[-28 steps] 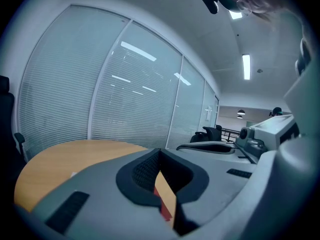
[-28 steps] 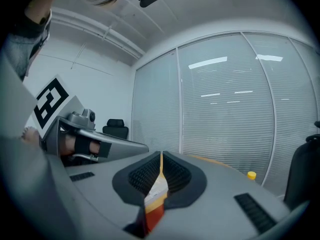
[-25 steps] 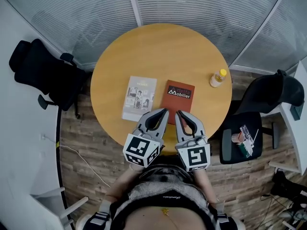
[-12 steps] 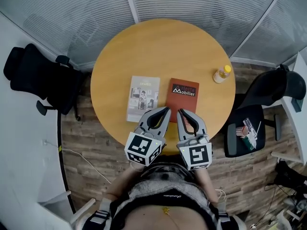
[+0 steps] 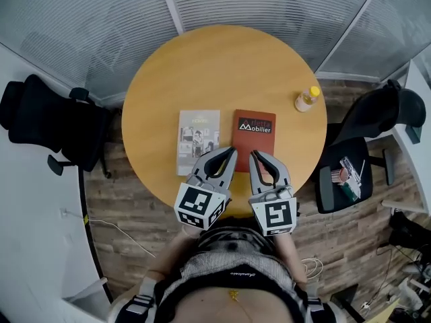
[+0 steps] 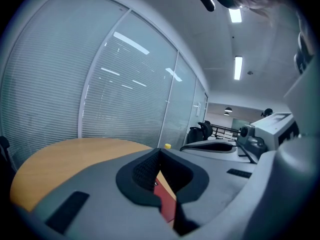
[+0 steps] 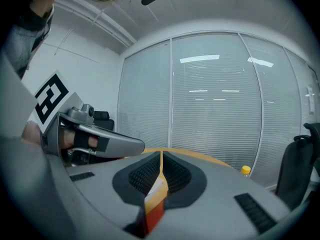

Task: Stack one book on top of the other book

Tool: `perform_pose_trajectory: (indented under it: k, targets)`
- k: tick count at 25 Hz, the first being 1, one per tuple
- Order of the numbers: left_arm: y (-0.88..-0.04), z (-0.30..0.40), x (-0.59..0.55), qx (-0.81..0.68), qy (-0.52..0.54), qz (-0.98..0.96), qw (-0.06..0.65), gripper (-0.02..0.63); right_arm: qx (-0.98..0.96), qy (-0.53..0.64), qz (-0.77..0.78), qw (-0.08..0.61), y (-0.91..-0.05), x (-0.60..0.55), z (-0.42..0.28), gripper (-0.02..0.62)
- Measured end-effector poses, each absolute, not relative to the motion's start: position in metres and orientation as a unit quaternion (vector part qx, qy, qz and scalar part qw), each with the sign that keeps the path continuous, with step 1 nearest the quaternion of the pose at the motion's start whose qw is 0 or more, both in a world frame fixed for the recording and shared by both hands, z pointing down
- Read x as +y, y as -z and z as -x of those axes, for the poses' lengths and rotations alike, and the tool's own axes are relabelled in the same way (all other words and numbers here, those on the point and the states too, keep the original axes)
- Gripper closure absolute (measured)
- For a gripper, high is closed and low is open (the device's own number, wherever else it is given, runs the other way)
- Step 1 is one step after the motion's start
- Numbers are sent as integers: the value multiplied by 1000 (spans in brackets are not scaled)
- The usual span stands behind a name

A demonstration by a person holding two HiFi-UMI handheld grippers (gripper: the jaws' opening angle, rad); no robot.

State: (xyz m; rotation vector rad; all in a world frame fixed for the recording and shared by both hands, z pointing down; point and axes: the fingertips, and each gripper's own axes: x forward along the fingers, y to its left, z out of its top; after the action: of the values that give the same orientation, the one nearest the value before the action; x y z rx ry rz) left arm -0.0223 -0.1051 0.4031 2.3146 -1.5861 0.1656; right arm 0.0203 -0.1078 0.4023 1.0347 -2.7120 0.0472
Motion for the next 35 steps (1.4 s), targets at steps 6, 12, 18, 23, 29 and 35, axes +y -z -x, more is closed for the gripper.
perform_pose_trajectory:
  k: [6, 12, 18, 23, 29, 35]
  targets:
    - [-417, 19, -113, -546, -73, -816, 174, 588, -916, -39, -377, 129, -413, -115, -27, 566]
    - [-438, 18, -121, -543, -91, -815, 183, 588, -908, -47, -391, 143, -432, -124, -38, 567]
    - [-461, 21, -125, -548, -100, -807, 198, 588, -898, -57, -402, 167, -456, -132, -48, 567]
    - [-488, 25, -127, -550, -116, -798, 217, 588, -889, -77, -409, 189, -482, -139, -55, 567]
    - [-515, 29, -130, -551, -133, -790, 235, 588, -880, -94, -413, 216, -511, -144, -61, 568]
    - [-548, 28, -127, -540, -160, -784, 261, 587, -870, -113, -413, 246, -540, -143, -70, 568]
